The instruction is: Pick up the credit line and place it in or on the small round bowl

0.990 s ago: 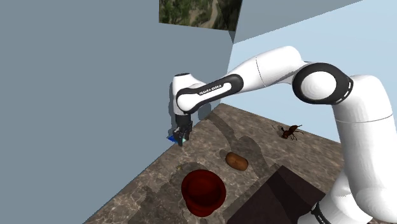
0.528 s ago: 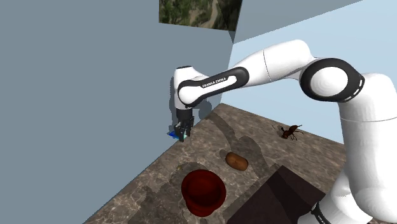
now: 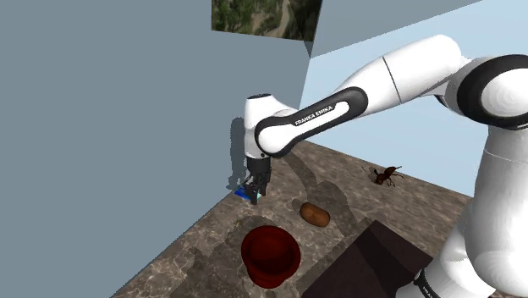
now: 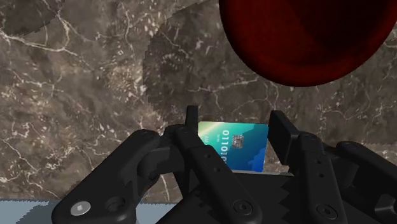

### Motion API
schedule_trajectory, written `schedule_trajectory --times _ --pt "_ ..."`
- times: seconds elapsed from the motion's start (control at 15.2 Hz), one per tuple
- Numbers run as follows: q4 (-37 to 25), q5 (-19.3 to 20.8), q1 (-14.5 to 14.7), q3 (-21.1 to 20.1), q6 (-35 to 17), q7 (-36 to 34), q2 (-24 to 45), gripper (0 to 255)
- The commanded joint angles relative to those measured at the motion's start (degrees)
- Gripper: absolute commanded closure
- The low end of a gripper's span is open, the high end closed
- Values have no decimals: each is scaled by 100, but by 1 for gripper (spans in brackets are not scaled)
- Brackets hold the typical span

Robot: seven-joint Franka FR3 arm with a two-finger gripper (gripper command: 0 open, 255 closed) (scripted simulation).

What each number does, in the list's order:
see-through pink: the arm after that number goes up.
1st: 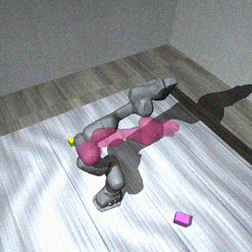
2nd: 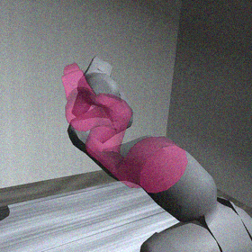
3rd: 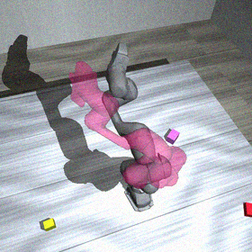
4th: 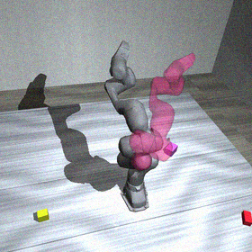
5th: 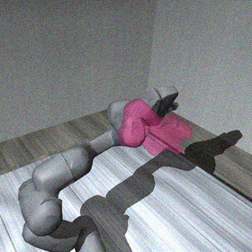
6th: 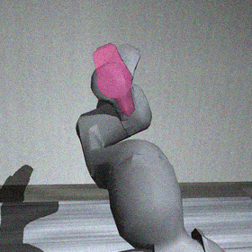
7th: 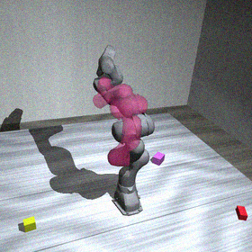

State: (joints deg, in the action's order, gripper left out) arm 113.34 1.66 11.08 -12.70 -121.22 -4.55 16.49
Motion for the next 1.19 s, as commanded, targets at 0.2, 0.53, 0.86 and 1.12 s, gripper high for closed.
schedule_trajectory --times 0.2,0.53,0.86,1.12 --pt "1238 -256 130 -201 -368 -210 -901 255" --pt "2258 -610 333 -439 -579 -412 -1751 255" --pt "2877 -858 514 -609 -819 -563 -2160 255" --pt "2967 -785 509 -624 -1162 -608 -1900 255"
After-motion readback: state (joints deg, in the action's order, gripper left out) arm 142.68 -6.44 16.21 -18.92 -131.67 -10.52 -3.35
